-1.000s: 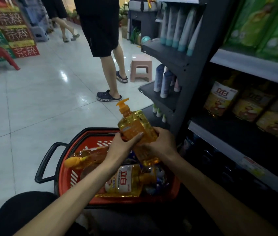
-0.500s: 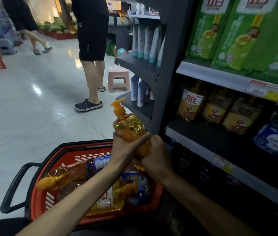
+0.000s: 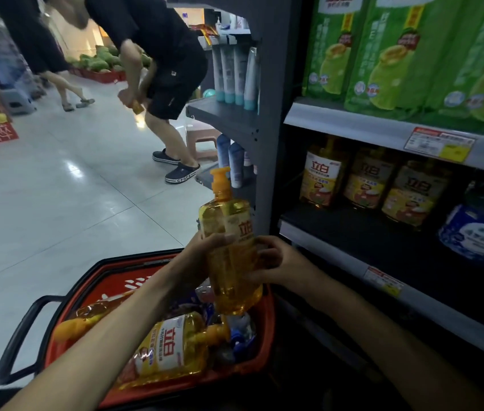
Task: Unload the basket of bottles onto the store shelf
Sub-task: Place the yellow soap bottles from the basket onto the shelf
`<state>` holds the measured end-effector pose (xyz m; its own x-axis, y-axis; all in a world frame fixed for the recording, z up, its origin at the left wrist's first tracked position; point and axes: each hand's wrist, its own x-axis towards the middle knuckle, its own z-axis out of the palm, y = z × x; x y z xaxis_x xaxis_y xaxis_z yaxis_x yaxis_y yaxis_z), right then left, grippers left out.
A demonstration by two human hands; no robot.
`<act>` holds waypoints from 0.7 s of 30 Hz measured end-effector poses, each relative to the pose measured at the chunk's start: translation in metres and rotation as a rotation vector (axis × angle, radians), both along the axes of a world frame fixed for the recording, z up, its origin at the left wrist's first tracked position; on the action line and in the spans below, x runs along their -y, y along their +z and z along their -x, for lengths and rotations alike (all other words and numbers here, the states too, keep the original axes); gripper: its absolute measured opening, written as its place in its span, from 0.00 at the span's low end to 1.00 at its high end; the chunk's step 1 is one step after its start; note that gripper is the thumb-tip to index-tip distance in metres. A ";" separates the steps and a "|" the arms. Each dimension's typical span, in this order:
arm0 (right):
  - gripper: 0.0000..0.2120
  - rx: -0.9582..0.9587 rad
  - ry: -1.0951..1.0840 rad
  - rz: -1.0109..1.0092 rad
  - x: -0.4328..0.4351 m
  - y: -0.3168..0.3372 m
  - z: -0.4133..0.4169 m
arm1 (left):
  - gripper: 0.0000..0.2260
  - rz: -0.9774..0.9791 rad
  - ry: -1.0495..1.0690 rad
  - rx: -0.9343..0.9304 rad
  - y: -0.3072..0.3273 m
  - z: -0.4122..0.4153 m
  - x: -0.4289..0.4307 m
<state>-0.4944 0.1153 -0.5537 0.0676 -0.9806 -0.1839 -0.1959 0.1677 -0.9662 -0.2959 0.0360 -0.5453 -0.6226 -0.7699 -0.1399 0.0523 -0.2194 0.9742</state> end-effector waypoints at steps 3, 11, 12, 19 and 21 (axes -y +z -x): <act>0.34 0.147 0.010 -0.021 0.002 -0.005 0.006 | 0.36 -0.038 -0.067 0.029 0.002 0.010 0.001; 0.30 0.288 -0.083 0.020 -0.003 -0.019 0.025 | 0.39 0.088 -0.137 0.208 0.021 0.054 0.012; 0.32 0.301 -0.121 0.028 -0.005 -0.022 0.028 | 0.32 0.116 -0.145 0.233 0.026 0.062 0.012; 0.39 0.224 -0.530 0.114 -0.012 -0.034 0.057 | 0.10 0.516 -0.176 0.391 0.039 0.108 0.010; 0.41 0.208 -0.644 0.166 -0.011 -0.035 0.065 | 0.18 0.642 -0.129 0.421 0.030 0.118 0.010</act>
<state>-0.5596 0.1261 -0.5884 -0.5193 -0.8514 -0.0744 0.0850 0.0352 -0.9958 -0.4142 0.0255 -0.5152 -0.7059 -0.7054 0.0645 -0.3375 0.4150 0.8449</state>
